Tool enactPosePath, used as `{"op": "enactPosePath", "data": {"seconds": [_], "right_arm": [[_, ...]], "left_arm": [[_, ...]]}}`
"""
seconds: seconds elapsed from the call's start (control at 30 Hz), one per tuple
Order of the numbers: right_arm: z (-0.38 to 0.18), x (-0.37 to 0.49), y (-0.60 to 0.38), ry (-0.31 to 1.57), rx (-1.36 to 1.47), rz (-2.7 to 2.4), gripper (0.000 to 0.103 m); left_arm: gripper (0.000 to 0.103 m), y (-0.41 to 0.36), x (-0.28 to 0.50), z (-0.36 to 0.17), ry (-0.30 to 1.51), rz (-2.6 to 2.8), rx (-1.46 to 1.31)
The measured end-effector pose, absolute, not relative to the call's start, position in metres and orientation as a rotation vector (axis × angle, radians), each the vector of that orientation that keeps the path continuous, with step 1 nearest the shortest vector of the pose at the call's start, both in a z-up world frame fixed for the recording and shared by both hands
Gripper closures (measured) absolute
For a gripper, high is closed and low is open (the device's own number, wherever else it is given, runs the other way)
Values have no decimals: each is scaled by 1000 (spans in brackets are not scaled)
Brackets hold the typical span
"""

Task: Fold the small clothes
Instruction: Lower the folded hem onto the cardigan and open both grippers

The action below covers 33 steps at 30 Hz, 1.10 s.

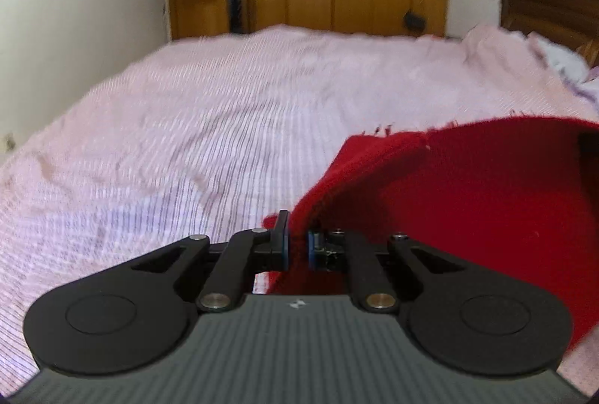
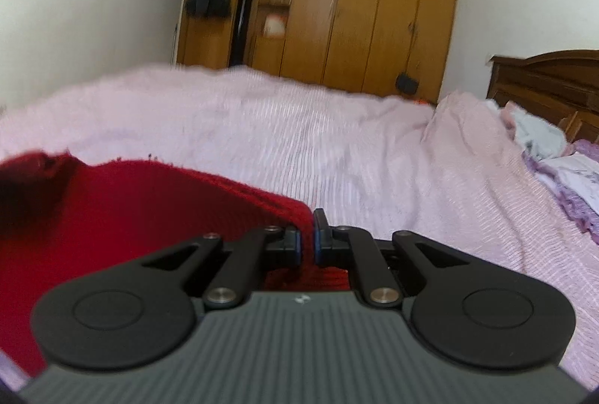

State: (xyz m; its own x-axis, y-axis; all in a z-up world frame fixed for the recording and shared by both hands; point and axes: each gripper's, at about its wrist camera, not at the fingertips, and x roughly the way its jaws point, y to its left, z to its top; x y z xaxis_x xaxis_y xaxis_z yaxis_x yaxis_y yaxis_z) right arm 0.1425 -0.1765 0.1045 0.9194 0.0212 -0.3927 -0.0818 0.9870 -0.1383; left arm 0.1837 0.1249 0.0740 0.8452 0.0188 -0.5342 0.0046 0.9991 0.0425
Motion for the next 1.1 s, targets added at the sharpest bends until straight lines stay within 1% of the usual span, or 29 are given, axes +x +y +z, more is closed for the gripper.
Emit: {"op": "enactPosePath", "data": {"seconds": [0.1,0.2,0.23,0.27,0.3,0.33,0.47,0.53,0.57,0.77,0.93,1.1], "right_arm": [[73,171,-175,503,-165,69,92],[51,187,-177,571,-144,100,90],[49,186,-179,566,-129,100,81],[49,183,-182,553,-114,105,75],[51,180,-184,543,-99,104,61],[54,176,-186,539,-88,99,54],[71,159,-208,517,-26,109,53],[78,146,-219,502,1,119,47],[80,139,-225,492,7,118,45],[85,121,-253,467,-22,29,45],[83,116,-272,498,42,38,45],[81,103,-256,505,-93,169,45]], "left_arm": [[93,133,204,51,617,42,22],[92,137,212,38,634,60,23],[92,136,213,36,635,60,27],[92,135,214,36,632,59,36],[92,134,212,35,629,57,46],[92,133,213,34,628,56,55],[92,131,210,38,623,55,47],[92,131,204,46,620,51,32],[92,132,201,50,620,50,23],[92,135,177,75,603,30,-30],[92,128,156,85,593,8,-17],[92,117,139,91,592,-54,-16]]}}
